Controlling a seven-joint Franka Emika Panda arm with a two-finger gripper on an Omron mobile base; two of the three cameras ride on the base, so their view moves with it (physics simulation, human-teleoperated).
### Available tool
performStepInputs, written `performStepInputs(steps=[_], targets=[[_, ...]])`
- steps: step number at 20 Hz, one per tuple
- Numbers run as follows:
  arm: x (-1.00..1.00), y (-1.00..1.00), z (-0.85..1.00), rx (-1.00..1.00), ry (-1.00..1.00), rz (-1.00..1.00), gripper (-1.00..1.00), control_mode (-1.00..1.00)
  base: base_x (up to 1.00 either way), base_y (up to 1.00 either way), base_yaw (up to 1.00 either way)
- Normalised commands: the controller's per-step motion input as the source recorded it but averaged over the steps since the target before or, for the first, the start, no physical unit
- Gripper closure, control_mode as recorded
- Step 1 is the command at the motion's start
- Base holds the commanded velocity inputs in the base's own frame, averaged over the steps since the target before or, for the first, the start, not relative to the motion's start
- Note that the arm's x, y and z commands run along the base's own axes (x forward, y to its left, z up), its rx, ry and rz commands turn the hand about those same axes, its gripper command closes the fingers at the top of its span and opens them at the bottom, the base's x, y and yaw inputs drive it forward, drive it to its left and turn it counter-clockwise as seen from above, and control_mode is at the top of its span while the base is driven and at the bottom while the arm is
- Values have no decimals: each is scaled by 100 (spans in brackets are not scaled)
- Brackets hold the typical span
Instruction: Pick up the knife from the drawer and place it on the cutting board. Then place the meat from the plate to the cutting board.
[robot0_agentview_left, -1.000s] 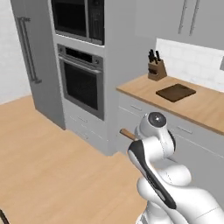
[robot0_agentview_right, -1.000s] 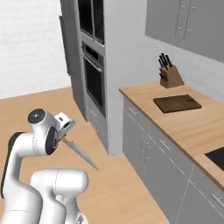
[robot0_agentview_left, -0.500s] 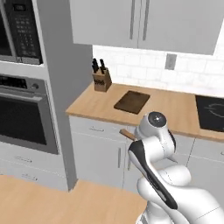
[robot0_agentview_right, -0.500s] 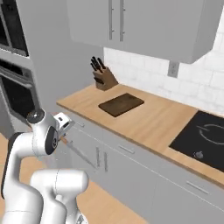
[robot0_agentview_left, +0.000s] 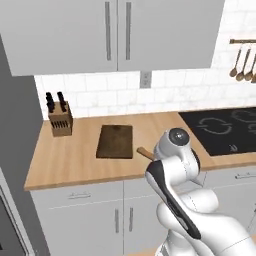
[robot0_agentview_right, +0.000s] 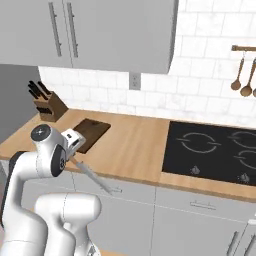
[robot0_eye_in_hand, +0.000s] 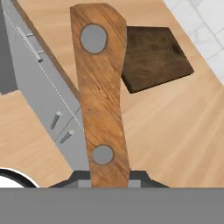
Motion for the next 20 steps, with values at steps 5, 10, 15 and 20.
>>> performStepInputs(steps=[5, 10, 15, 20], targets=[[0, 0, 0, 0, 0, 0, 100, 100, 54, 60, -24], [17, 6, 0, 0, 0, -1, 100, -100, 42, 46, -17], [93, 43, 9, -1, -6, 23, 100, -100, 0, 0, 0], [65, 60, 7, -20, -3, 44, 100, -100, 0, 0, 0]])
